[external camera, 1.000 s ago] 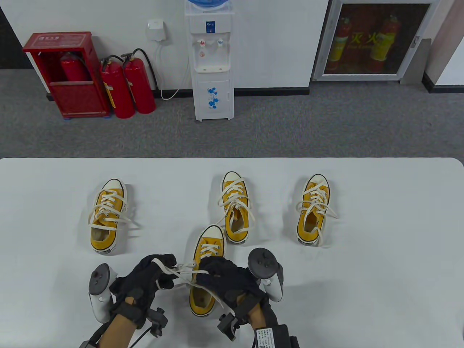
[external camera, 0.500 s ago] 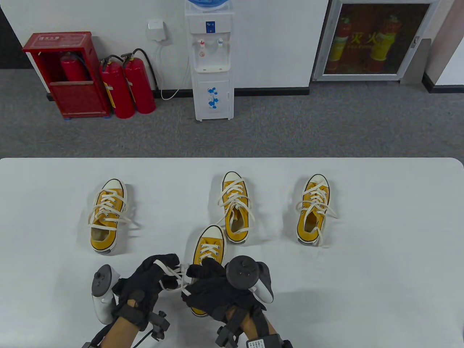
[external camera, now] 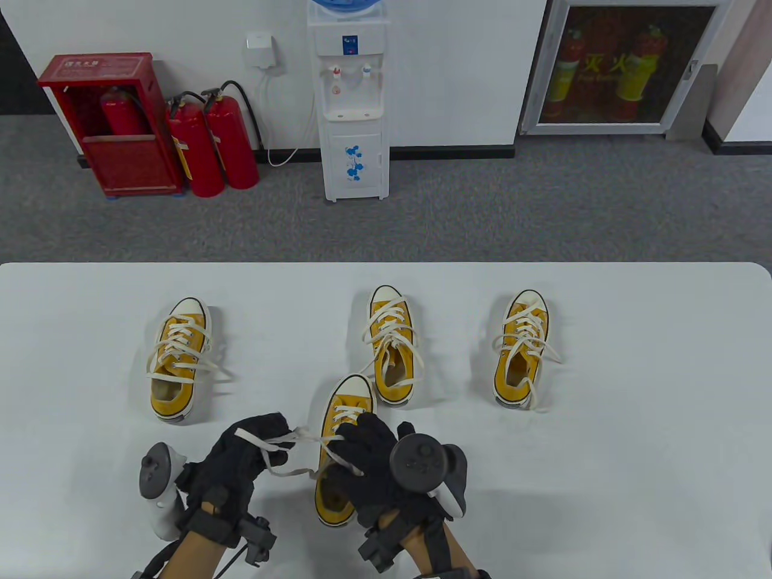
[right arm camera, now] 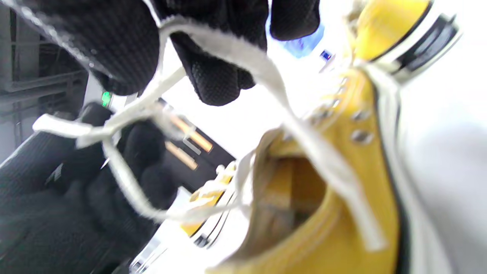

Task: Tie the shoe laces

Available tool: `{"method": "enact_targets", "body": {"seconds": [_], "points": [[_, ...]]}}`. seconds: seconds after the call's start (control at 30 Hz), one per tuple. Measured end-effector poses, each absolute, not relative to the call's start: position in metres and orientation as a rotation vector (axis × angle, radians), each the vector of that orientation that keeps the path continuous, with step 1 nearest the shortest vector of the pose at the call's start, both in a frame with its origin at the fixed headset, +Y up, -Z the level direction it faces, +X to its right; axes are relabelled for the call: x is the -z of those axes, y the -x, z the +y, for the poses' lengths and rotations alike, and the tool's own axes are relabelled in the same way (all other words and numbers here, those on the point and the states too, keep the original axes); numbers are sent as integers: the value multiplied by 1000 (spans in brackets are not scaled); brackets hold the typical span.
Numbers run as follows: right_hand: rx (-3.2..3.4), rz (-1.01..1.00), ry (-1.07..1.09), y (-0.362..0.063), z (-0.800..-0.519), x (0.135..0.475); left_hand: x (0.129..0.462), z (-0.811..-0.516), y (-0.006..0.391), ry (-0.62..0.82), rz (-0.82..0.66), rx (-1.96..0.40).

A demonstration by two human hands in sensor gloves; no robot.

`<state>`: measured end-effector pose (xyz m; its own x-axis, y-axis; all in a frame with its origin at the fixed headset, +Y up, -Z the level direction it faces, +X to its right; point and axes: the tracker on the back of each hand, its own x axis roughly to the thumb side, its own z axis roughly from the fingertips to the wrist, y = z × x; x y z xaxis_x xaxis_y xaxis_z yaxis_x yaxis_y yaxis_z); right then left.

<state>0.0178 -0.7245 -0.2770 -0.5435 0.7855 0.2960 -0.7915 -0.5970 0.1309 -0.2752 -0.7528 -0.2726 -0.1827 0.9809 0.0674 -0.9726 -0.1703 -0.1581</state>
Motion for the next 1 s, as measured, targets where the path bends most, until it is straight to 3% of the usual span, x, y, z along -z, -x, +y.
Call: {"method": "enact_targets", "body": {"seconds": [0.23,0.6,0.87,1.0], "points": [[-2133,-169,-205,-59,-722,286,275,-753,293,5,-118,-1802],[-2062,-298,48,-112,-716,290,277,-748,311,-30,-128,-1949],[-2090,-355,135,-140,-713,282,277,-749,335,-134,11,-1825],[-2161,-358,188,-158,-716,278,275,-744,348,-219,106,-1650]]}}
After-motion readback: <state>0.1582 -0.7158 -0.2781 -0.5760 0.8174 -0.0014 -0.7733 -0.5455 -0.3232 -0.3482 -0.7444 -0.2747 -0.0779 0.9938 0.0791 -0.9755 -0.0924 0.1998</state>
